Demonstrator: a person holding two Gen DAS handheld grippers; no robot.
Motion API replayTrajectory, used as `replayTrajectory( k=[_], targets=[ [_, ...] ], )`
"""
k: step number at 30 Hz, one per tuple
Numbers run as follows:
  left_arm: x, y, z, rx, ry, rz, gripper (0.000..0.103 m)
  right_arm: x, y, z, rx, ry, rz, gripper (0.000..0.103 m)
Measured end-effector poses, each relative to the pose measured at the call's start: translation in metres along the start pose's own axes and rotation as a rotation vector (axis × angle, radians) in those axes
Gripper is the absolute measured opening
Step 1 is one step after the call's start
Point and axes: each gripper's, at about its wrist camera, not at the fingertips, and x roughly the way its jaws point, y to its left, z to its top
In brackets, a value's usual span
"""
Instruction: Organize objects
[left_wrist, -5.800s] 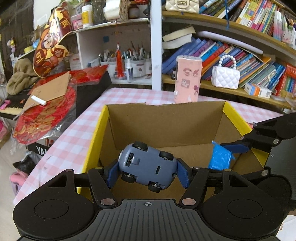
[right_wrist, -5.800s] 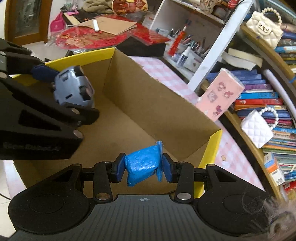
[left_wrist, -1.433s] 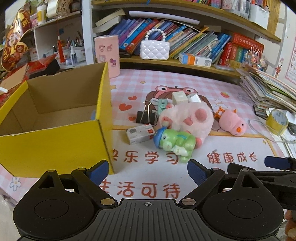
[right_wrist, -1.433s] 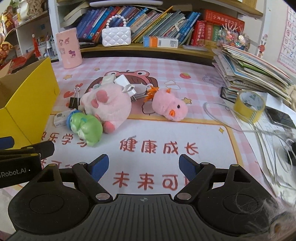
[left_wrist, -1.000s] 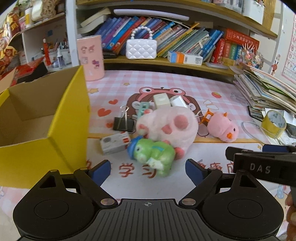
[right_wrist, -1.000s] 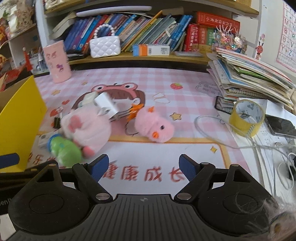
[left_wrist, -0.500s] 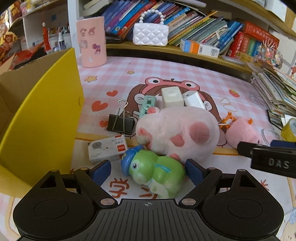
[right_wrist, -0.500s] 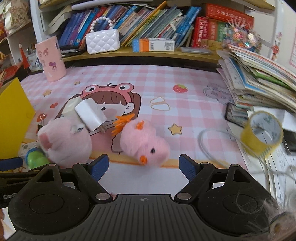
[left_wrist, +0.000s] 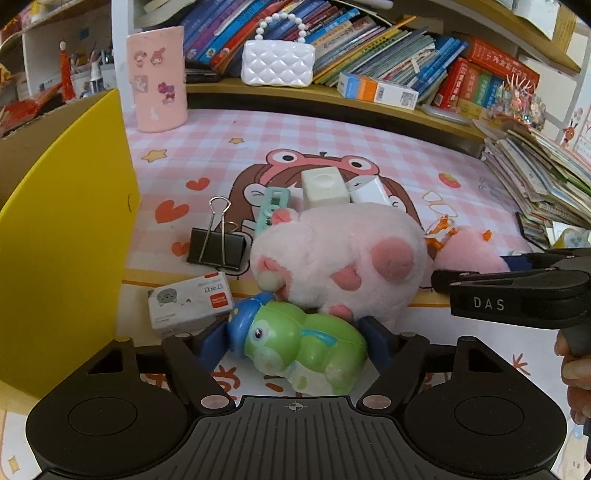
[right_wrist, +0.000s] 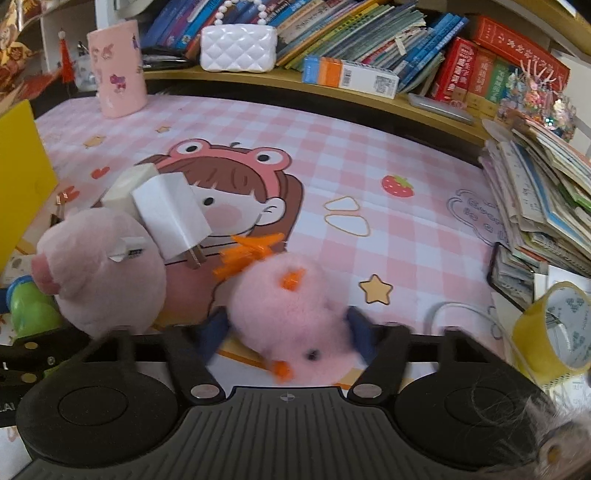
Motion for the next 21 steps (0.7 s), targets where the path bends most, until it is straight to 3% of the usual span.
replayTrajectory(
  k=[11, 21],
  targets=[
    [-0.041, 0.012, -0.004, -0.035, -0.062, -0.03, 0.073, -0.038, 0.007, -0.008, 0.081, -0.045, 0.01, 0.056],
    [-0.071, 0.02, -0.026, -0.049, -0.067, -0.084, 0.073, -0.08, 0.021, -0.028, 0.174, -0.064, 0.027, 0.056]
  ],
)
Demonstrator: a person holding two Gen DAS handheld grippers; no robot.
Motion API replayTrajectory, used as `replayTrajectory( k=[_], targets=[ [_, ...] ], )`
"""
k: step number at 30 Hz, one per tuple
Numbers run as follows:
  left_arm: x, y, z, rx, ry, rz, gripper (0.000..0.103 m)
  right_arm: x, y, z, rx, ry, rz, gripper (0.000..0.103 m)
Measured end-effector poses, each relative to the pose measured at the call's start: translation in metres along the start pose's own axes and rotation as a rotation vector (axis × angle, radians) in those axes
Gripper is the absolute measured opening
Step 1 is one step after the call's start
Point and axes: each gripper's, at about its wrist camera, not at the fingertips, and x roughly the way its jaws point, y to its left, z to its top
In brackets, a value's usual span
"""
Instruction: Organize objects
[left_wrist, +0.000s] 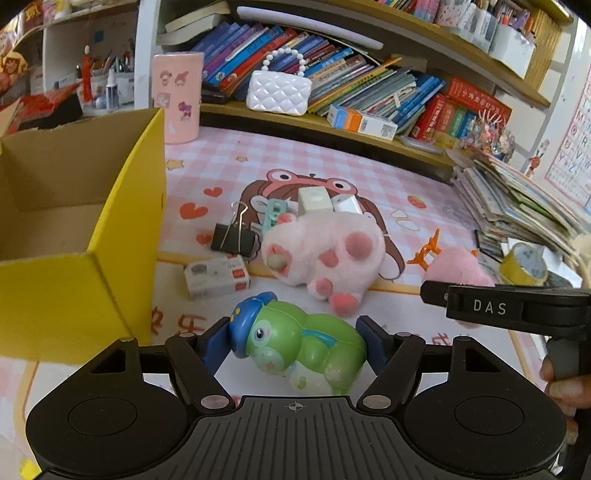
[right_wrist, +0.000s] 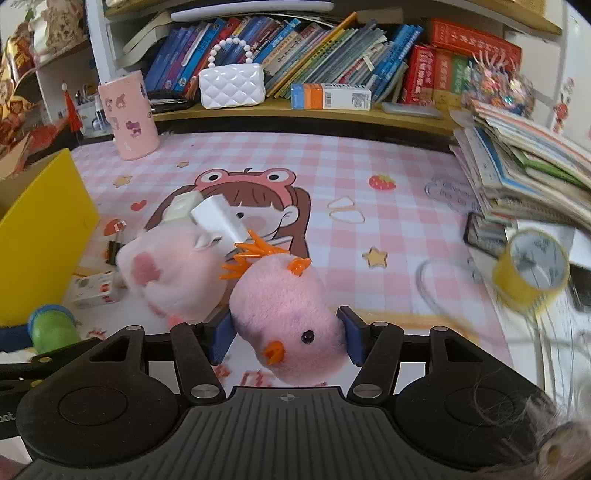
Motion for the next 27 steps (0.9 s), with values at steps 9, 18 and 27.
replayTrajectory(
  k=[9, 18, 27],
  targets=[
    [-0.026, 0.016, -0.011, 0.018, -0.02, -0.021, 0.073, -0.034, 0.029, -0.029, 0.013, 0.018, -0.004, 0.056],
    [-0.07, 0.054, -0.03, 0.003, -0.046, -0.003, 0.073, -0.063, 0.078, -0.056, -0.002, 0.037, 0.029, 0.056],
    [-0.115, 0.102, -0.049, -0.043, -0.071, 0.047, 0.073, -0.083, 0.138, -0.08, -0.07, 0.044, 0.082, 0.056]
  ],
)
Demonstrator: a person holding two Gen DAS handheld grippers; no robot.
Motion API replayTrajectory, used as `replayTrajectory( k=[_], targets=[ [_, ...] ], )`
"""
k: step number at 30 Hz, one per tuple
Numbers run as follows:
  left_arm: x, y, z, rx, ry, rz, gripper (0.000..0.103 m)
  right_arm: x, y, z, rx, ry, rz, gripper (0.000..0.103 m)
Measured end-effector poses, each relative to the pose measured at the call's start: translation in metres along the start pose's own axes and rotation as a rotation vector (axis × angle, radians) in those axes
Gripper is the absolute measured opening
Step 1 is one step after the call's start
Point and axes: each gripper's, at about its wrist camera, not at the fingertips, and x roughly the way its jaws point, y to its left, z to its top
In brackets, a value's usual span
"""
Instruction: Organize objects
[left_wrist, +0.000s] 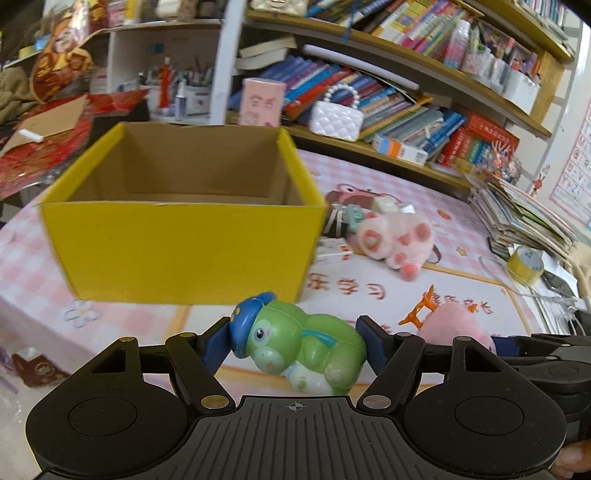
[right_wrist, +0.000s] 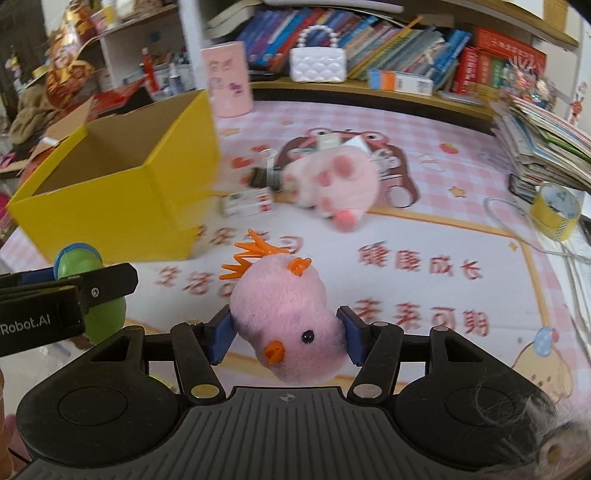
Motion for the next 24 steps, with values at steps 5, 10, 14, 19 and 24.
replayTrajectory(
  k=[5, 10, 14, 19, 24],
  targets=[
    [-0.019, 0.024, -0.008, -0.014, -0.011, 0.025, 0.072, -0.004, 0.032, -0.01, -0.03, 0.0, 0.037, 0.056],
    [-0.037, 0.046, -0.015, -0.028, -0.028, 0.053, 0.072, -0.008, 0.062, -0.018, -0.057, -0.004, 0.077, 0.056],
    [-0.05, 0.066, -0.021, -0.042, -0.034, 0.073, 0.072, -0.01, 0.083, -0.024, -0.072, -0.007, 0.099, 0.056],
    [-0.064, 0.086, -0.027, -0.051, -0.047, 0.092, 0.072, -0.01, 0.109, -0.03, -0.095, -0.005, 0.127, 0.056],
    [-0.075, 0.102, -0.028, -0.059, -0.068, 0.108, 0.072, -0.01, 0.13, -0.031, -0.121, -0.008, 0.146, 0.056]
  ],
)
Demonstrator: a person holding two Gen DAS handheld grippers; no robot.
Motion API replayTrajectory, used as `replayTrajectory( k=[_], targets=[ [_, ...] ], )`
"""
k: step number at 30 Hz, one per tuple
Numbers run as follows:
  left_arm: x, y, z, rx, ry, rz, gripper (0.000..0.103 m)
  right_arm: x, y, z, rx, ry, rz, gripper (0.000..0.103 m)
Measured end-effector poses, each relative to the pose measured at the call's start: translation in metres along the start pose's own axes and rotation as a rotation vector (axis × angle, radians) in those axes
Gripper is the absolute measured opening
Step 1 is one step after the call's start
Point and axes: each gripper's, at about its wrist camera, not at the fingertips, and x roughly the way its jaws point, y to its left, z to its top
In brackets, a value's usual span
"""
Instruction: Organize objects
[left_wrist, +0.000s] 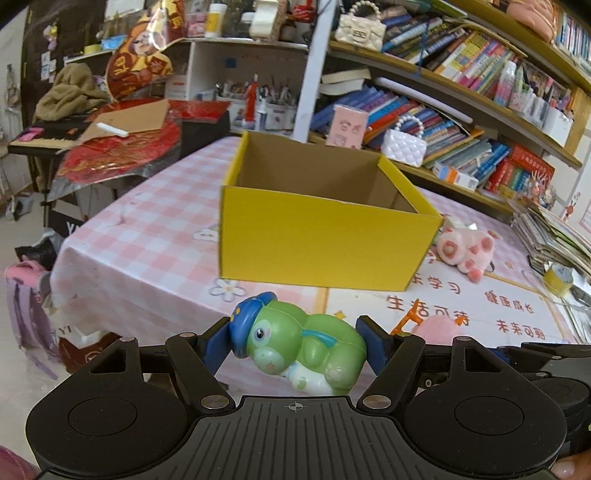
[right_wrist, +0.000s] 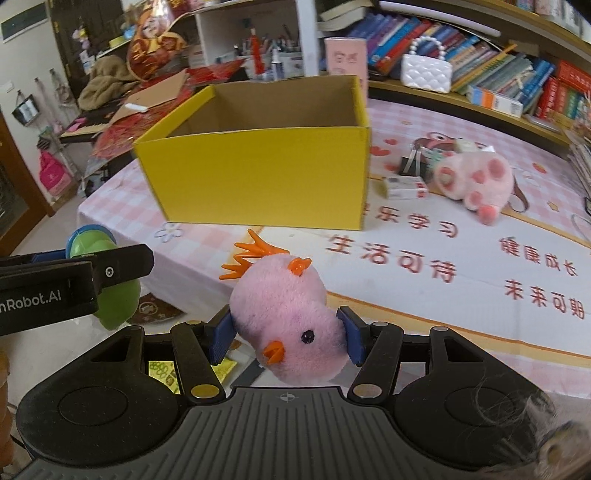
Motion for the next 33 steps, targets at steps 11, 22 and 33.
replayTrajectory(
  k=[11, 22, 33],
  targets=[
    [-0.008, 0.015, 0.002, -0.028, -0.036, -0.007, 0.072, -0.003, 0.021, 0.003, -0.054, -0.008, -0.007, 0.056],
    [-0.01, 0.015, 0.041, -0.056, -0.156, -0.049, 0.072, -0.017, 0.009, 0.039, 0.008, -0.169, -0.066, 0.056],
    [0.017, 0.009, 0.091, -0.019, -0.235, -0.034, 0.072, 0.0, -0.001, 0.109, -0.018, -0.289, -0.071, 0.056]
  ],
)
